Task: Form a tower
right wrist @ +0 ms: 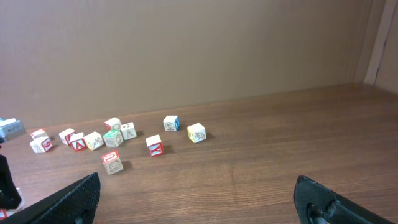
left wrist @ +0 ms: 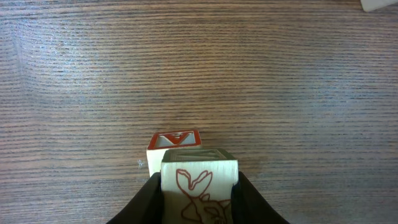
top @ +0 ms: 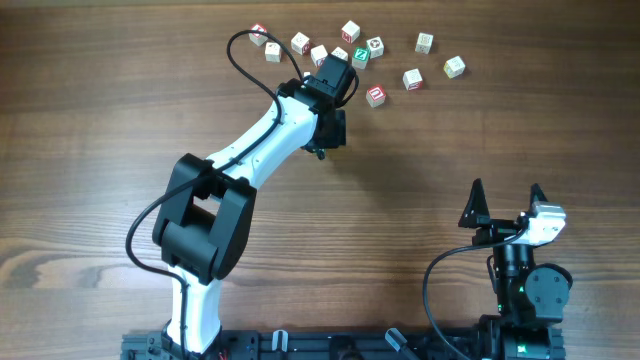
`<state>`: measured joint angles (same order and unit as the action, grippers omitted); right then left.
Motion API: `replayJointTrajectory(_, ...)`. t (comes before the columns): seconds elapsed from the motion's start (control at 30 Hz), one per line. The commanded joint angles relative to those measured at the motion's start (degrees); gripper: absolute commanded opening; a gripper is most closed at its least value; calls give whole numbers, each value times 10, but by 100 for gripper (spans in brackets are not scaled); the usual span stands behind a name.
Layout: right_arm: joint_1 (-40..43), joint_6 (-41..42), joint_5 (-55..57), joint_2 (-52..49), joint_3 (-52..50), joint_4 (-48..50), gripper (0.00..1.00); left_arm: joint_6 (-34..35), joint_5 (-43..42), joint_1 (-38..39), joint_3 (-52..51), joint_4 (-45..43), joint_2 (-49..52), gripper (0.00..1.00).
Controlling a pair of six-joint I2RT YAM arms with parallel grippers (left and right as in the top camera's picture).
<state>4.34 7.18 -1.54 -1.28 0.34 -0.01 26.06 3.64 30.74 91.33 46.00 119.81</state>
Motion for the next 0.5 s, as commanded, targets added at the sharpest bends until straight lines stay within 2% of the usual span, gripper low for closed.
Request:
replayJointTrajectory(0.0,3,-10,-11,3,0,1,100,6,10,1,-7,7,-7,21)
replayJointTrajectory(0.23,3,-10,-11,3,0,1,100,64,25,1,-7,18,-21,23)
replayJointTrajectory(0.3,3,-10,-11,3,0,1,100,82,30,1,-7,9,-21,30)
replayJointTrajectory(0.47,3,-10,-11,3,0,1,100,94,48,1,-7,12,-20,36)
